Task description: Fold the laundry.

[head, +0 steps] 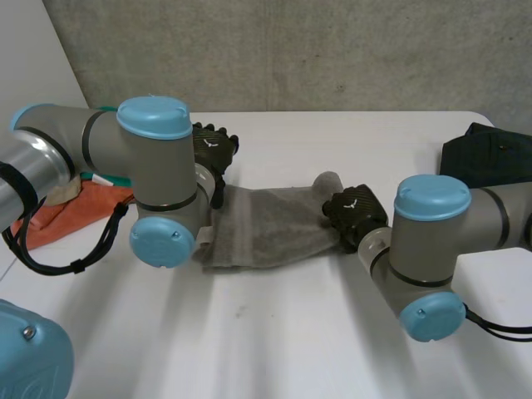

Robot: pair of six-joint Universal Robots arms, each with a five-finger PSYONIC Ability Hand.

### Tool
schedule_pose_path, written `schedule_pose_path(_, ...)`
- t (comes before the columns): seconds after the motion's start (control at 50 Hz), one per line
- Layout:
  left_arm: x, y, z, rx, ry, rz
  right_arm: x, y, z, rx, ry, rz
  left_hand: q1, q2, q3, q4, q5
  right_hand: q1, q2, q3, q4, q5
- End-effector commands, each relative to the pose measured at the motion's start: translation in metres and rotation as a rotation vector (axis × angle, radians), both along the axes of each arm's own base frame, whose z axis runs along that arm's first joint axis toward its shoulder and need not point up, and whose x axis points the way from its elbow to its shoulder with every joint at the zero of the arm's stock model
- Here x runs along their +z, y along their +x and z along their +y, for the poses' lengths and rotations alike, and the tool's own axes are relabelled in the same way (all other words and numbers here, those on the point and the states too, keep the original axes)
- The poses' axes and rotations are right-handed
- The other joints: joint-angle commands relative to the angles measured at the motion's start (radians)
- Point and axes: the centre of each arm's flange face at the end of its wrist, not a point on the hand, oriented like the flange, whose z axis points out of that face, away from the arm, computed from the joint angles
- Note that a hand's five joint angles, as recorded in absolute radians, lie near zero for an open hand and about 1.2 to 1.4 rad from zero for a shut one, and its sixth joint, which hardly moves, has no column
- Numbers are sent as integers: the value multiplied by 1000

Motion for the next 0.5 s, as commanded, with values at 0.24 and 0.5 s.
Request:
schedule_pose_path(0.24,35,17,19,-8,-3,87,47,-13,-3,104,-317,266,-16,-32,-37,-27,-49,333,240,215,204,243)
schedule_pose_path(0.5,60,47,14,69,-35,156,0,77,101,839,-520,206,-16,-32,-37,-27,-49,77,-16,-42,-52,-13)
